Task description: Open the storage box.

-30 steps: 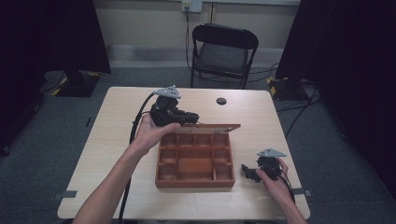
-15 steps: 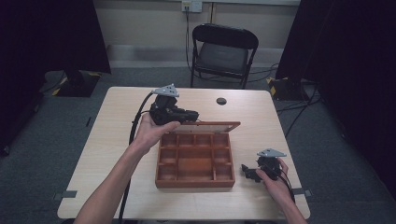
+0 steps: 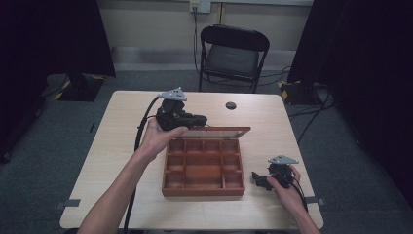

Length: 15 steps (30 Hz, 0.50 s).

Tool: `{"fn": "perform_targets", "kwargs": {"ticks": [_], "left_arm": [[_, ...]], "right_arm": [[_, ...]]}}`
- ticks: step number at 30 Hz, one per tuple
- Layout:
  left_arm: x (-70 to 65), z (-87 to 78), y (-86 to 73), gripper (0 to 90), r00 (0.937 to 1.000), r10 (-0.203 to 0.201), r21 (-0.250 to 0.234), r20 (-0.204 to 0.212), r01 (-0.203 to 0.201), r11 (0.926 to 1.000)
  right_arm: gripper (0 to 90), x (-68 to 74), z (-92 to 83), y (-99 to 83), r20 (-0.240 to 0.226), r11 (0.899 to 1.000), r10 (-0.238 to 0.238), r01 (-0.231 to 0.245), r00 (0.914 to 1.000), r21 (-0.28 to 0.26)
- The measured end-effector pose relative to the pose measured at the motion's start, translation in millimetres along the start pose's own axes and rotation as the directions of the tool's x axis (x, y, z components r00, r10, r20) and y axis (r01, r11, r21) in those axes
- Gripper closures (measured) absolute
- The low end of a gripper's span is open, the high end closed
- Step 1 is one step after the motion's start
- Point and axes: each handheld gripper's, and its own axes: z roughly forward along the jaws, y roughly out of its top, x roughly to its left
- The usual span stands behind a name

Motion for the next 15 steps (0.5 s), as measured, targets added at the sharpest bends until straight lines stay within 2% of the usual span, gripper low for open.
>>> {"fn": "perform_targets", "kwargs": {"ticks": [15], "left_arm": [[0.0,0.0,0.0,85.2,1.0000,0.002,-0.002,-0.001,-0.002,1.0000]], "right_arm": [[7.5,0.0,0.0,0.0,0.000,1.000,0.000,0.000,1.0000,0.000]]}}
